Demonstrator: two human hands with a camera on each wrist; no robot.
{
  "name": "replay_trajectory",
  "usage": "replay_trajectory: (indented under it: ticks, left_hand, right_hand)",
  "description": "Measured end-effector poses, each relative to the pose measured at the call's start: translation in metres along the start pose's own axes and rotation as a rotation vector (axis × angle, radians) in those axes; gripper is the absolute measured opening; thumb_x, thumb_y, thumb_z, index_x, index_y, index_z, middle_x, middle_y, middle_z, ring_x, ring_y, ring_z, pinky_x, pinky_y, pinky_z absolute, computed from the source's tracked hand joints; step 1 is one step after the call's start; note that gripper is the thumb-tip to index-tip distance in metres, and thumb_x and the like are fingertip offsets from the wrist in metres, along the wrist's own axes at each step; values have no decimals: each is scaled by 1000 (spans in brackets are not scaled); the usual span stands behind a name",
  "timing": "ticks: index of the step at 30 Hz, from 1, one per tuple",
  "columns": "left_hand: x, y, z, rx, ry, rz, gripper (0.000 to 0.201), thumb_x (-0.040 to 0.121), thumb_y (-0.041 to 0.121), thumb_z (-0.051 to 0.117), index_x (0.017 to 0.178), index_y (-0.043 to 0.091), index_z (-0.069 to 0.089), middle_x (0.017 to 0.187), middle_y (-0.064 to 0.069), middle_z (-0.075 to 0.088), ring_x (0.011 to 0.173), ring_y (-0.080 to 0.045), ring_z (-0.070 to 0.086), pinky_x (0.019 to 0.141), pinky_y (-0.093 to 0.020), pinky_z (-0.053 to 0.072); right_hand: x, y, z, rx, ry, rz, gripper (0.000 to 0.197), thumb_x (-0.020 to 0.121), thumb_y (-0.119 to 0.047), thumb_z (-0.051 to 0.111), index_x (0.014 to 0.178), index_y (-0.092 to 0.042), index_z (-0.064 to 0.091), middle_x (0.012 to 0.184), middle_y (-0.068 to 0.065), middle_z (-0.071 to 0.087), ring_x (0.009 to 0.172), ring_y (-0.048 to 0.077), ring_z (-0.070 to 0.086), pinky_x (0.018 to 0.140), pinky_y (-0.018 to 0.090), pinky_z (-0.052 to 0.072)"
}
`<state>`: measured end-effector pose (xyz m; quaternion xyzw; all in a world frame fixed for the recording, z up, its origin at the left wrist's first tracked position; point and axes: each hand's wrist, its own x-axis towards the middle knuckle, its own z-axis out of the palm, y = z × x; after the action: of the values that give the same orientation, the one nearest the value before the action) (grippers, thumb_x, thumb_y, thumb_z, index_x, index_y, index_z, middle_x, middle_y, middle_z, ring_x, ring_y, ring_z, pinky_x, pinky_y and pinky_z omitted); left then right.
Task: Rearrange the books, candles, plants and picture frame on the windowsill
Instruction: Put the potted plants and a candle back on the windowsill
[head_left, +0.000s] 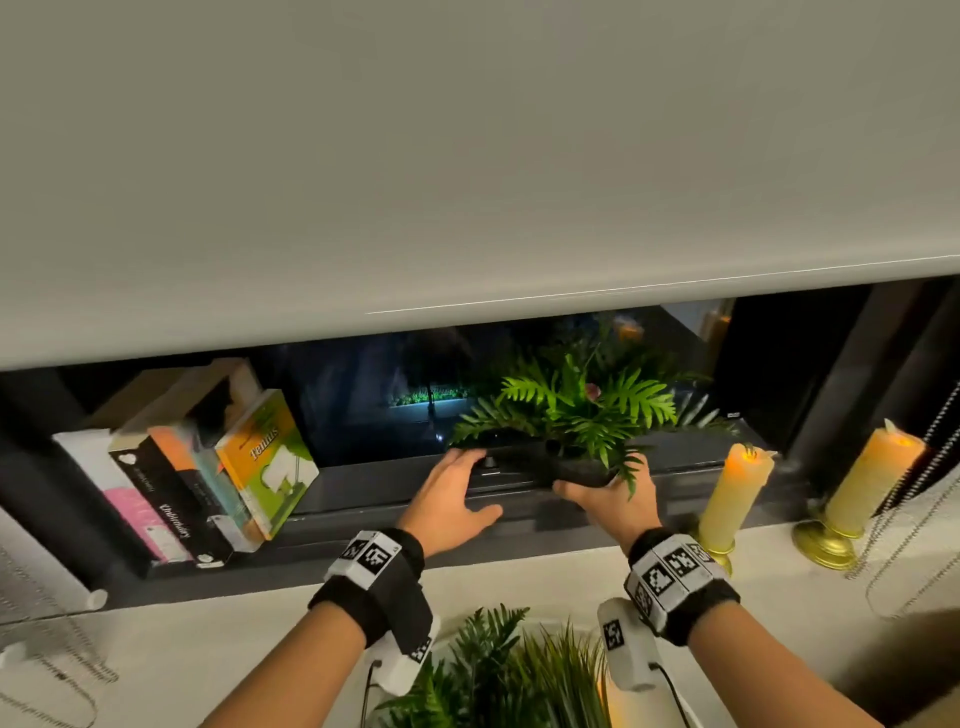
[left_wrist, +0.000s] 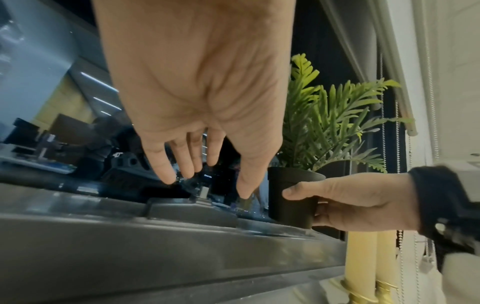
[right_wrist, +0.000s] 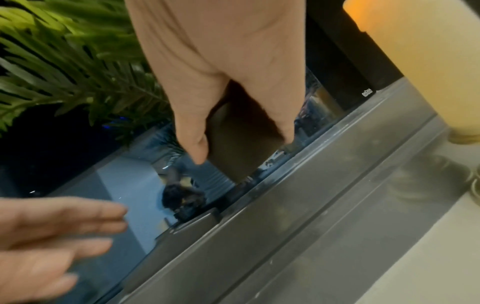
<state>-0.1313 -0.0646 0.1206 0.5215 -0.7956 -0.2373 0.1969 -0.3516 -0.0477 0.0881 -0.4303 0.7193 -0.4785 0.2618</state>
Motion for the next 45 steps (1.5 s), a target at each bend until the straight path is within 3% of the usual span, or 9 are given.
replay_trajectory:
  ticks: [11,19,30,34,36,38,40,43,45]
  left_hand:
    - [24,-30,19,-15,49,33,62,87,22,66,142,18,38,140,5,36,129,-14,40,109,-31,37]
    - [29,-41,28,-30,39,25,58,87,20,65,141,18,41,141,6,38,130,-15,39,108,-38,39]
    - [25,-43,26,22,2,5,52,88,20,63,136,20,44,136,5,43,128,-14,39,109,-34,36]
    - [26,-43,26,31,7,15,47,87,17,64,132,17,49,134,4,44,127,-15,40,108,-31,35]
    - [25,-43,27,32,4,14,46,87,17,64,131,17,50,134,4,44,126,-14,40,108,-32,35]
    - [22,-44,26,22,1,14,44,87,16,64,129,18,52,131,5,45,125,-14,42,106,-34,37]
    - [18,-44,23,-3,20,27,39,87,14,65,125,19,55,127,6,47,120,-13,46,102,-33,41]
    - [11,-43,12,-53,106,62,30,86,9,66,113,19,61,117,4,53,109,-10,53,91,-24,42]
    - [10,-42,3,-62,147,61,25,85,6,65,107,18,64,112,3,55,104,-10,56,85,-22,41]
  right_hand:
    - [59,22,-4,62,247,130,77,59,-16,88,124,-12,47,121,12,61,115,30,57,100,34,44]
    - [65,13,-14,-48,146,132,68,75,-19,78,131,1,46,136,19,49,130,33,41,109,32,28]
    - [46,10,-23,-75,78,168,66,72,-15,80,126,-2,45,128,18,55,121,33,51,100,35,41]
    - [7,23,-28,-132,-20,103,89,74,-11,78,146,-8,25,143,14,44,130,30,46,106,35,40]
    - [-18,37,-32,-257,-26,-5,57,79,-13,74,131,-12,51,125,9,61,114,24,59,92,27,47]
    - [-40,48,-43,-278,65,-110,13,79,-16,73,86,-23,65,95,0,67,91,20,65,73,21,46]
    - [-45,60,-65,-290,264,-161,26,76,-23,75,69,-23,50,83,-2,55,79,21,56,66,25,40]
    - [-25,69,-99,-362,619,-147,39,68,-33,79,85,-15,49,97,8,48,84,23,47,70,34,43]
    - [-5,71,-112,-318,666,-68,58,65,-38,82,103,-13,48,109,11,50,95,28,51,79,43,49]
